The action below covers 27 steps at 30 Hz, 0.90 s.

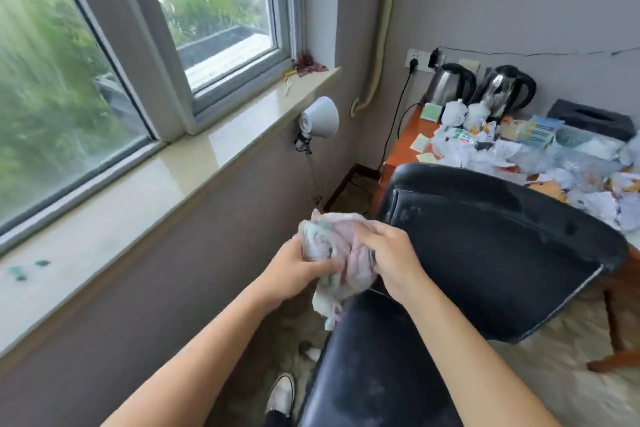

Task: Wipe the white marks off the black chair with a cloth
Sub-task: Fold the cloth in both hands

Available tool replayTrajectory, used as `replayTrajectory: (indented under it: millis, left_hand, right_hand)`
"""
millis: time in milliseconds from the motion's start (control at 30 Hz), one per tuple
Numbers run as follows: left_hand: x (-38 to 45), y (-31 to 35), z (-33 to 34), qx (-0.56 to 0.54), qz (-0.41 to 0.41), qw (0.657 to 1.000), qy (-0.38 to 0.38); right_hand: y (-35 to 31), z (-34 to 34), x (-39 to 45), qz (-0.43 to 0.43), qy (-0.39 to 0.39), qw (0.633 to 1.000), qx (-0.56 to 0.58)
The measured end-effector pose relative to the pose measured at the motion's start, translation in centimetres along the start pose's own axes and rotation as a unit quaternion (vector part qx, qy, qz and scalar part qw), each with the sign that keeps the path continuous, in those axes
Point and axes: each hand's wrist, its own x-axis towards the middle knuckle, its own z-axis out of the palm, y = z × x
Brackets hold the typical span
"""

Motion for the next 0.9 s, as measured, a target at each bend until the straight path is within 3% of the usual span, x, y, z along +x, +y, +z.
replayTrajectory:
  millis: [67, 133, 233, 300, 400, 533, 600, 633, 667, 700, 733, 767, 833, 900]
  left_hand:
    - [1.1, 0.9, -3.6, -0.035, 0.007, 0.998, 0.059]
    - [2.3, 1.8, -7.6, -0.060, 0.023, 0.990, 0.124]
    - [4.7, 3.1, -13.4, 0.000, 0.072, 0.977, 0.201]
    - [6.6, 4.8, -17.2, 0.067, 0.100, 0.963, 0.240]
    - [9.0, 7.5, -22.8, 0.114, 0.147, 0.945, 0.270]
    - [11.0, 8.1, -29.6, 0.212, 0.165, 0.917, 0.295]
    - [12.1, 6.6, -32.1, 0.312, 0.143, 0.891, 0.297]
    - [12.5, 5.6, -32.8, 0.381, 0.120, 0.871, 0.286]
    - [12.9, 4.3, -33.4, 0.443, 0.082, 0.854, 0.258]
    - [13.0, 2.9, -33.6, 0.492, 0.040, 0.843, 0.214]
    - [13.0, 1.6, -33.5, 0.527, 0.003, 0.834, 0.163]
    - [13.1, 0.3, -33.2, 0.553, -0.032, 0.825, 0.114]
    - [13.0, -1.1, -32.5, 0.588, -0.065, 0.802, 0.080]
    - [13.3, -1.0, -32.1, 0.589, -0.062, 0.800, 0.098]
  right_hand:
    - [-2.2, 2.5, 2.2, -0.034, -0.001, 0.999, -0.007]
    - [-4.7, 5.8, 4.7, -0.045, -0.050, 0.998, -0.019]
    - [-7.7, 11.1, 7.8, -0.014, -0.166, 0.986, -0.028]
    - [-10.1, 15.1, 9.7, -0.033, -0.196, 0.980, -0.004]
    - [-13.8, 20.7, 13.5, -0.087, -0.147, 0.984, 0.043]
    - [-17.0, 26.9, 19.0, -0.171, -0.098, 0.980, 0.017]
    - [-16.1, 29.7, 22.1, -0.190, -0.096, 0.975, -0.061]
    - [-14.8, 30.8, 23.7, -0.192, -0.106, 0.963, -0.159]
    - [-13.0, 31.6, 25.1, -0.189, -0.116, 0.929, -0.298]
    - [-11.0, 31.9, 26.0, -0.188, -0.123, 0.869, -0.440]
    - [-9.1, 31.8, 26.7, -0.191, -0.126, 0.813, -0.536]
    - [-7.7, 31.7, 27.1, -0.200, -0.132, 0.782, -0.576]
    - [-6.5, 31.6, 27.3, -0.212, -0.137, 0.784, -0.568]
    - [-7.4, 31.3, 27.3, -0.200, -0.127, 0.824, -0.515]
